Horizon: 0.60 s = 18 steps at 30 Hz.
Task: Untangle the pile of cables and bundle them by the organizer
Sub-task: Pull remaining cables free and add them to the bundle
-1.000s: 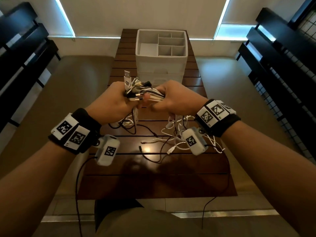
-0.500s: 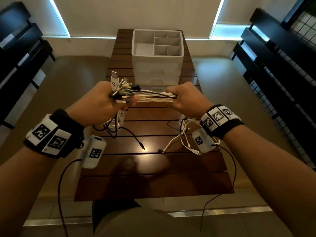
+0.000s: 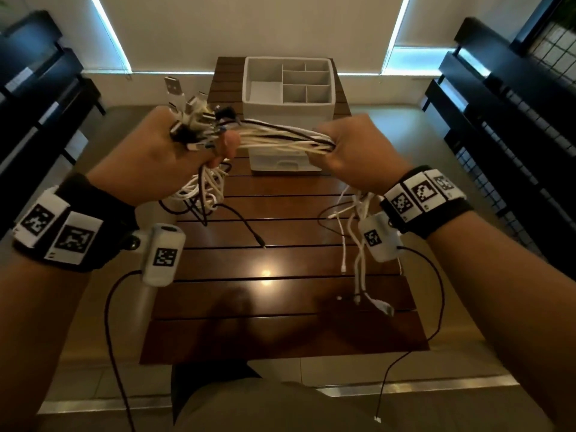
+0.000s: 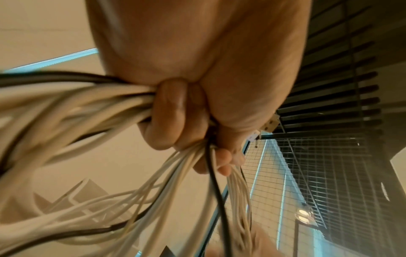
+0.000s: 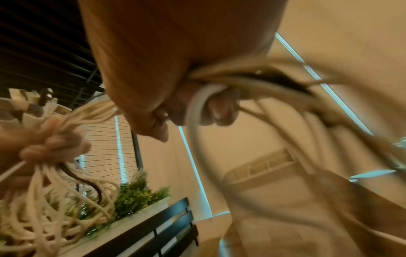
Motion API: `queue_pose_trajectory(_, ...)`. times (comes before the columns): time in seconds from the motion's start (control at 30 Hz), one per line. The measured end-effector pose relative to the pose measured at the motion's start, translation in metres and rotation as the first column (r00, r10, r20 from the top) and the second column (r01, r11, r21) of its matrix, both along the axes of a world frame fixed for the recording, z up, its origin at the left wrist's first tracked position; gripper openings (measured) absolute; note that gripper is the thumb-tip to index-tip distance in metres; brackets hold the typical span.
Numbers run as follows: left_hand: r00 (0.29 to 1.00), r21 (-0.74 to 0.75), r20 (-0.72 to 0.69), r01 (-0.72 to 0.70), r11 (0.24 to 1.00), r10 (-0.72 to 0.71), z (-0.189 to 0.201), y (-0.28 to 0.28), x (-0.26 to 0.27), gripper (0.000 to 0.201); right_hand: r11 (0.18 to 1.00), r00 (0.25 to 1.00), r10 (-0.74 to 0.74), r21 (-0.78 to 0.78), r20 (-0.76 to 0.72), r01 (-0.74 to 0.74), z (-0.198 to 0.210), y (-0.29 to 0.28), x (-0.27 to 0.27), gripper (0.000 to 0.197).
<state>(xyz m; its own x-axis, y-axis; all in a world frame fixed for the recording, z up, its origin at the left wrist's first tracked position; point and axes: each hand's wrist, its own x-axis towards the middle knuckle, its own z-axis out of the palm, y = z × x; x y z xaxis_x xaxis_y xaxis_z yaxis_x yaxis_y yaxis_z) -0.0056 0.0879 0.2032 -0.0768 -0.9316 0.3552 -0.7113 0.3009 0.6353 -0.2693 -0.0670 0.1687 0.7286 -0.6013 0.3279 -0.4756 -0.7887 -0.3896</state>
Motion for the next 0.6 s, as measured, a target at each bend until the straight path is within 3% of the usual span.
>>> queue_pose_trajectory(0.07,0.999,-0.003,-0.028,-0.034,0.999,0.034,-0.003,0.004,0.015,0.02,0.991,0.997,-0.071,0.11,-0.018,0.072,-0.022,-0.003,-0.007,0.022)
queue_pose_trajectory(0.17,0.995,-0.001,0.031,-0.091,0.996,0.091,-0.019,0.009,0.026,0.043,0.973,0.987,-0.126,0.18,-0.102,0.143,-0.035,-0.005,-0.009,0.033)
queue_pose_trajectory(0.3,0.993,0.096,-0.078,-0.079,0.992,0.086,-0.042,0.012,0.029,0.039,0.988,0.973,-0.155,-0.002,-0.172,0.157,0.012,-0.004,-0.006,0.026)
queue_pose_trajectory(0.43,0.985,0.017,-0.152,-0.079,0.997,0.08,-0.04,0.006,0.04,0.038,0.988,0.995,-0.094,-0.123,-0.029,0.089,0.057,-0.003,0.004,0.03)
queue_pose_trajectory(0.53,0.988,-0.017,-0.099,-0.124,0.992,0.122,-0.035,0.006,0.043,0.041,0.993,0.99,-0.102,-0.061,-0.097,0.096,0.041,-0.007,0.011,0.032)
queue_pose_trajectory(0.6,0.985,0.053,-0.067,-0.154,0.987,0.157,-0.041,0.008,0.039,0.037,0.992,0.978,-0.125,0.011,-0.166,0.129,0.013,-0.013,0.011,0.033)
